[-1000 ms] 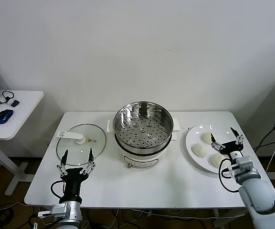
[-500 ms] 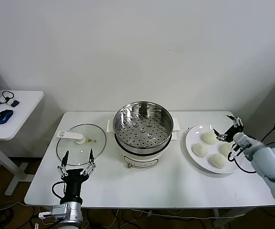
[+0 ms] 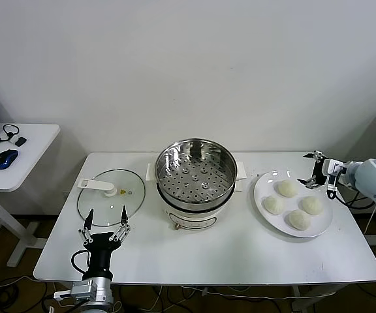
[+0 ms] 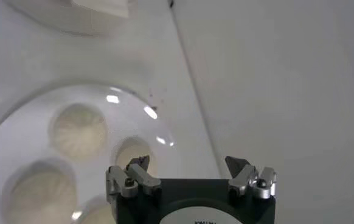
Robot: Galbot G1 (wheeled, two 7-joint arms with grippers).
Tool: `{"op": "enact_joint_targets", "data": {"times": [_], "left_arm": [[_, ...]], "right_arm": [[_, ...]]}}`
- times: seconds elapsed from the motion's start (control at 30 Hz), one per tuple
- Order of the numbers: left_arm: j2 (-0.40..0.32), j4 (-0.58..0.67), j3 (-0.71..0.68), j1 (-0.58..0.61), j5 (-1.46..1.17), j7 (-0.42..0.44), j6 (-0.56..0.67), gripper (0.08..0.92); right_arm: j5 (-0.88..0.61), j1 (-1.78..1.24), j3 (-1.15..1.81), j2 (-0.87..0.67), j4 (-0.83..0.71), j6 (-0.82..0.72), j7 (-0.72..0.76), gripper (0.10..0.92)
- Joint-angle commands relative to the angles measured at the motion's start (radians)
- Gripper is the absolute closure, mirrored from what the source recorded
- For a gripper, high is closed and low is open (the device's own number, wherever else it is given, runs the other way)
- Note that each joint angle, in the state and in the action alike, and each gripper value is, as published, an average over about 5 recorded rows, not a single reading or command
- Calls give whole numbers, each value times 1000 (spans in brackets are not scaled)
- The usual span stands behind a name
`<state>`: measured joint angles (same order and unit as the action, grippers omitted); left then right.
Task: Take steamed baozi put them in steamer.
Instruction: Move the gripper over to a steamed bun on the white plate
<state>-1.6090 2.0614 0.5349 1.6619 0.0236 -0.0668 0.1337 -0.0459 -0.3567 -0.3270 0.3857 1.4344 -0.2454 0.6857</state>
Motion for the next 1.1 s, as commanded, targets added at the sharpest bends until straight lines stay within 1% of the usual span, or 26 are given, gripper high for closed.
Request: {"op": "enact_joint_targets", "data": {"times": [0.03, 0.27, 0.6, 0.8, 0.87, 1.1], "left_arm": [[-49, -24, -2, -6, -3, 0, 6, 177], [-49, -39, -3, -15, -8, 1, 10, 177], [-47, -61, 7, -19, -22, 1, 25, 177], [-43, -73, 15, -20, -30, 2, 32, 177], [-42, -77, 17, -20, -32, 2, 34, 177], [-40, -90, 23, -23, -36, 3, 40, 177]], "right_arm": [[-72, 416, -467, -35, -217, 113, 231, 203], [-90, 511, -597, 86, -390, 207, 317, 203], [-102, 580, -652, 349, -687, 320, 384, 203], [-77, 585, -669, 468, -842, 369, 420, 203], [-62, 584, -681, 497, -888, 382, 430, 203], [-20, 566, -689, 553, -966, 413, 446, 203]]}}
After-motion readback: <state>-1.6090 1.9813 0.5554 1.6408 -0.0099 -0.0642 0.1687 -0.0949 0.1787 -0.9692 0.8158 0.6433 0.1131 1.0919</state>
